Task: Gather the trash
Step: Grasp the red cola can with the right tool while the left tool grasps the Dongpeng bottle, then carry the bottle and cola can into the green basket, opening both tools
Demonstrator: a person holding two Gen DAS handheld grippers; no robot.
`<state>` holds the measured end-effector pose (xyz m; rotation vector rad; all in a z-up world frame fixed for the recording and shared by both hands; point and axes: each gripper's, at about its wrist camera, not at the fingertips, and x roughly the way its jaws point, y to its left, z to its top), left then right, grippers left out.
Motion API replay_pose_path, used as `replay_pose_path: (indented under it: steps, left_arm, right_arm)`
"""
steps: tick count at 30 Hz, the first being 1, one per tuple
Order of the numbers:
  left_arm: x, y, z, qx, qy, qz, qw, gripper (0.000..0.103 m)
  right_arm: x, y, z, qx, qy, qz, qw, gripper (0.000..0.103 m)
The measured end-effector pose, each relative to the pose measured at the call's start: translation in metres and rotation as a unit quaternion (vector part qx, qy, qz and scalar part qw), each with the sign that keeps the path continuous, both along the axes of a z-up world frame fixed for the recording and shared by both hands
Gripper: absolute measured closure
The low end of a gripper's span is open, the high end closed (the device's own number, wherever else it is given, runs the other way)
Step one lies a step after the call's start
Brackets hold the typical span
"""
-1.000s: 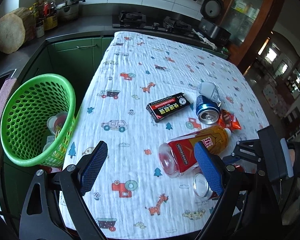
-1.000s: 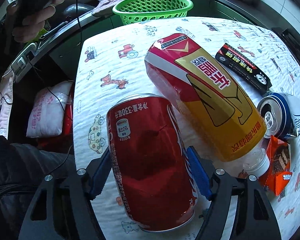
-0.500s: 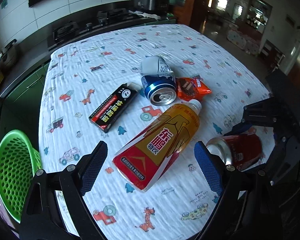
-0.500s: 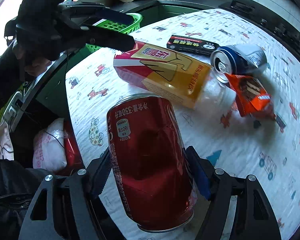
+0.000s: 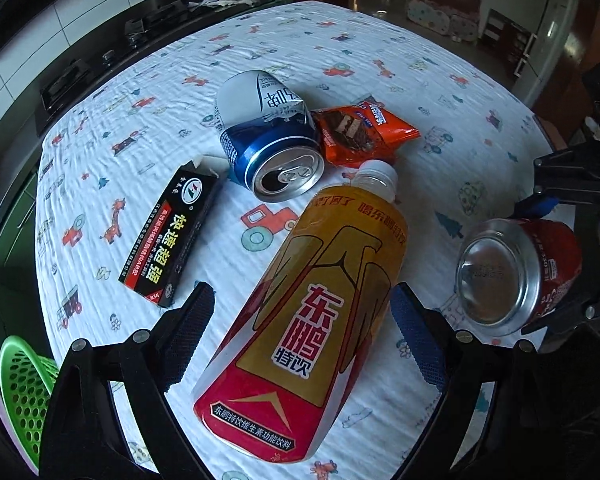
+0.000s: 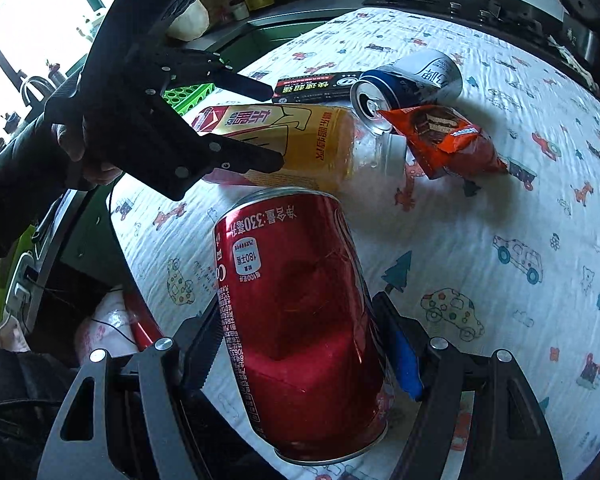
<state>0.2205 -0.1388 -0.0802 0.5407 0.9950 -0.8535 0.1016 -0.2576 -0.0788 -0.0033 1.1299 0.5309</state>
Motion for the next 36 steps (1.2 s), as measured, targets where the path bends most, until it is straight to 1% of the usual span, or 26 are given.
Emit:
replay_pose_path:
  steps: [3,7,8,11,14,18,20,23,25,27,30,34,36]
  left_arm:
    - [0.0,-0.006,-0.005,0.007,-0.001,-0.014,0.9999,0.014]
    - [-0.002,-0.012,-0.012,0.009,0.0,-0.026,0.9996,0.017]
    - [-0.003,-0.013,-0.013,0.009,0.002,-0.029,0.9995,0.021]
    - [-0.007,-0.014,-0.012,0.011,-0.01,-0.032,0.9994,0.025]
    - [-0.01,-0.013,-0.01,0.011,-0.016,-0.018,0.9996,0.029]
    - [-0.016,-0.002,0.0,-0.007,-0.017,0.011,0.9998,0.031]
    - [-0.018,0.008,0.006,-0.021,-0.015,0.032,0.9992,0.031]
    - [-0.02,0.029,0.017,-0.036,-0.019,0.077,0.9962,0.032]
    - [-0.02,0.048,0.026,-0.057,-0.019,0.111,0.9919,0.032]
    - [-0.021,0.068,0.036,-0.068,-0.027,0.143,0.9871,0.032]
    - [-0.02,0.103,0.051,-0.081,-0.045,0.192,0.9769,0.033]
    - [-0.011,0.161,0.07,-0.093,-0.068,0.274,0.9549,0.033]
    - [-0.004,0.191,0.076,-0.097,-0.074,0.315,0.9414,0.033]
  right_arm:
    - [0.0,-0.002,0.0,0.003,0.001,-0.01,1.0,0.033]
    - [-0.001,-0.004,0.001,0.001,0.0,-0.019,1.0,0.033]
    - [-0.002,-0.005,0.001,0.001,0.0,-0.022,1.0,0.033]
    - [-0.002,-0.007,0.002,0.0,-0.002,-0.03,1.0,0.033]
    - [-0.002,-0.008,0.004,0.004,-0.004,-0.036,0.999,0.033]
    - [-0.001,-0.01,0.008,0.008,-0.012,-0.036,0.999,0.033]
    - [0.0,-0.009,0.01,0.012,-0.016,-0.033,0.999,0.033]
    - [0.004,-0.005,0.016,0.018,-0.024,-0.026,0.999,0.033]
    - [0.007,0.0,0.02,0.022,-0.029,-0.019,0.999,0.033]
    - [0.012,0.006,0.023,0.026,-0.035,-0.01,0.999,0.033]
    - [0.02,0.021,0.029,0.027,-0.045,0.009,0.999,0.033]
    - [0.038,0.046,0.038,0.037,-0.058,0.032,0.997,0.033]
    - [0.047,0.063,0.044,0.042,-0.064,0.042,0.996,0.033]
